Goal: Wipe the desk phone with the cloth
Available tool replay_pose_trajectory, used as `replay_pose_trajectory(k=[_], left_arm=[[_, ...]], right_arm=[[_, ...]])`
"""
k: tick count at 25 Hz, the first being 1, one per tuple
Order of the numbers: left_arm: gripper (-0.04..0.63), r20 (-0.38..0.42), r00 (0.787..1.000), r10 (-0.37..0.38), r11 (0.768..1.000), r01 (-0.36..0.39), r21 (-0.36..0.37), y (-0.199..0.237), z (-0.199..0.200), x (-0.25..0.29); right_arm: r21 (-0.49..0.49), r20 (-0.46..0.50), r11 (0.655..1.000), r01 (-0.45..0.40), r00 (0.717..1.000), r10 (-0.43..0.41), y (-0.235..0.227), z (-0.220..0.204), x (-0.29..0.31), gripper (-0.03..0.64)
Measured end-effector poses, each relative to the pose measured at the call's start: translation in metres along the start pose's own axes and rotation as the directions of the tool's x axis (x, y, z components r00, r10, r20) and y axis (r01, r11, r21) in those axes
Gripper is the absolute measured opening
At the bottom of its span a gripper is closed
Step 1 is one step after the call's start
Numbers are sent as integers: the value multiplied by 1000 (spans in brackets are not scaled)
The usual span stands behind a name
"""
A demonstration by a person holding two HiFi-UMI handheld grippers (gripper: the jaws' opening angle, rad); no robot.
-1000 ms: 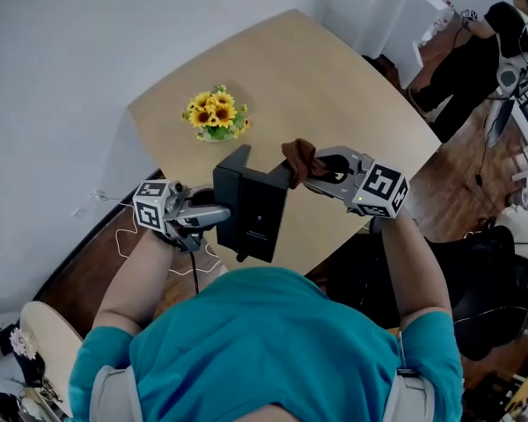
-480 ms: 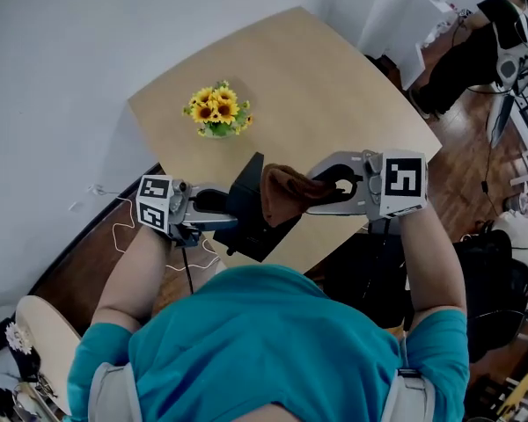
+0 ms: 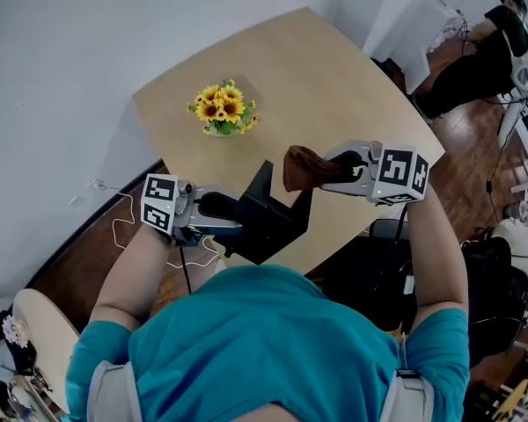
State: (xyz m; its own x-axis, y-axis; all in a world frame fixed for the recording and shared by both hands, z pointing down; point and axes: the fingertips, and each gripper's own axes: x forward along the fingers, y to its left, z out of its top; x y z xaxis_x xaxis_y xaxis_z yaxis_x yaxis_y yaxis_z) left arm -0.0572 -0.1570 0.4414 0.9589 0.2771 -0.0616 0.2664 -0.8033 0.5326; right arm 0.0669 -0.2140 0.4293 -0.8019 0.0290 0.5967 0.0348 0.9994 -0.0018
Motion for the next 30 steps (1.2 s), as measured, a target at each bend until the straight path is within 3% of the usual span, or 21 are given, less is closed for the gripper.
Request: replay_pose_trajectory(k=[3, 6, 9, 14, 16, 19, 21, 23, 25, 26, 30], left_arm=[[166, -60, 998, 19, 1000, -17, 22, 3, -5, 3], [166, -115, 993, 11, 999, -6, 46, 2, -10, 12], [166, -162, 987, -2, 998, 12, 64, -2, -14, 22], [166, -183, 983, -11, 997, 25, 76, -9, -20, 25], [166, -129, 992, 3, 998, 5, 59, -5, -15, 20], [166, 48, 995, 88, 996, -87, -24, 15, 8, 0], [166, 184, 970, 157, 985, -140, -102, 28, 27, -17], [166, 278, 941, 192, 976, -154, -152, 34, 42, -29], [166, 326, 922, 210, 971, -158, -178, 37, 53, -33], [166, 342, 914, 216, 969, -159, -188, 39, 57, -34], [166, 416, 875, 249, 958, -159, -238, 48, 72, -37]], right_arm=[[-88, 110, 995, -40, 993, 50, 18, 62, -6, 114], [-161, 34, 975, -154, 986, 161, 41, 79, 18, 114], [-143, -29, 964, -223, 975, 221, 37, 60, 36, 114], [-45, -192, 994, -97, 978, 87, -8, -6, 43, 114], [-26, -218, 1000, 0, 976, -6, -24, -22, 39, 114], [16, -88, 981, 191, 978, -189, -42, -13, 19, 114], [73, 82, 958, 277, 956, -283, -43, 8, 2, 114], [134, 249, 937, 321, 905, -346, -36, 31, -14, 114], [161, 357, 925, 344, 853, -380, -29, 49, -20, 114], [149, 384, 925, 348, 842, -379, -25, 57, -19, 114], [60, 339, 937, 344, 876, -343, -16, 63, 0, 114]])
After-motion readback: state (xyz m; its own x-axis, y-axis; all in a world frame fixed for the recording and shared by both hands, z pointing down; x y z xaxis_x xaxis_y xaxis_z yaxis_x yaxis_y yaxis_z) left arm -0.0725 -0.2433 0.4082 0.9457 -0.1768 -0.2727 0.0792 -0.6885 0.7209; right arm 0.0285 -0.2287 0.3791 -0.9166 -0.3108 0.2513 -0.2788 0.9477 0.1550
